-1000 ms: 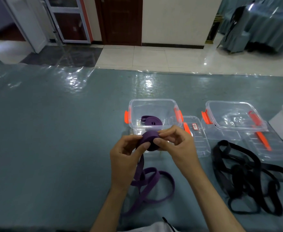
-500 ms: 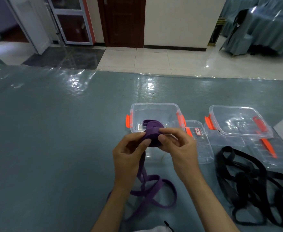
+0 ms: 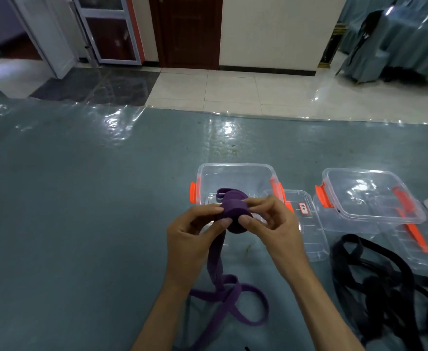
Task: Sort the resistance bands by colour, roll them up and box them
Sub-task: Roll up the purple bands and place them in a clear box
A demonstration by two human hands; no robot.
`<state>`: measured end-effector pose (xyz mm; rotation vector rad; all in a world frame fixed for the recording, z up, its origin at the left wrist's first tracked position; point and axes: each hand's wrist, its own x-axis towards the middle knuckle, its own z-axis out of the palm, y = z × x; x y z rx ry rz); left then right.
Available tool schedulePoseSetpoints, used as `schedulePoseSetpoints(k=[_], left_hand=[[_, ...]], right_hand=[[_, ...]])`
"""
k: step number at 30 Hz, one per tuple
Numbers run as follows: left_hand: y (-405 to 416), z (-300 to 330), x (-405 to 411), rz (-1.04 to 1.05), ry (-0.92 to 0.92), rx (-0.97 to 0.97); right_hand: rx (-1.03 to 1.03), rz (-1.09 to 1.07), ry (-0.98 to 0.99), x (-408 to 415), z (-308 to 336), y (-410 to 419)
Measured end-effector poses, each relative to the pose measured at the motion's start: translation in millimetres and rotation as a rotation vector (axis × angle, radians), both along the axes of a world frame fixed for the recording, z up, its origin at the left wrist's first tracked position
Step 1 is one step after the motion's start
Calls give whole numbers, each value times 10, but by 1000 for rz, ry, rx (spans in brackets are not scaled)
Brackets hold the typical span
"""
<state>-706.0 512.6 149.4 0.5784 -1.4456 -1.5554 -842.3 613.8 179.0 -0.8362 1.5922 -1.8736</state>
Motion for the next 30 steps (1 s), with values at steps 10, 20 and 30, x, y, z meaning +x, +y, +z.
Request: schedulePoseSetpoints(k=[10, 20, 30], left_hand=[[-158, -63, -95, -90, -70, 21], [19, 155, -247, 61, 26, -4], [23, 259, -62, -19, -61, -236]], right_hand=[[30, 28, 24, -147, -80, -81], [-112, -56, 62, -101, 76, -112], [-34, 31, 269, -126, 163, 67]])
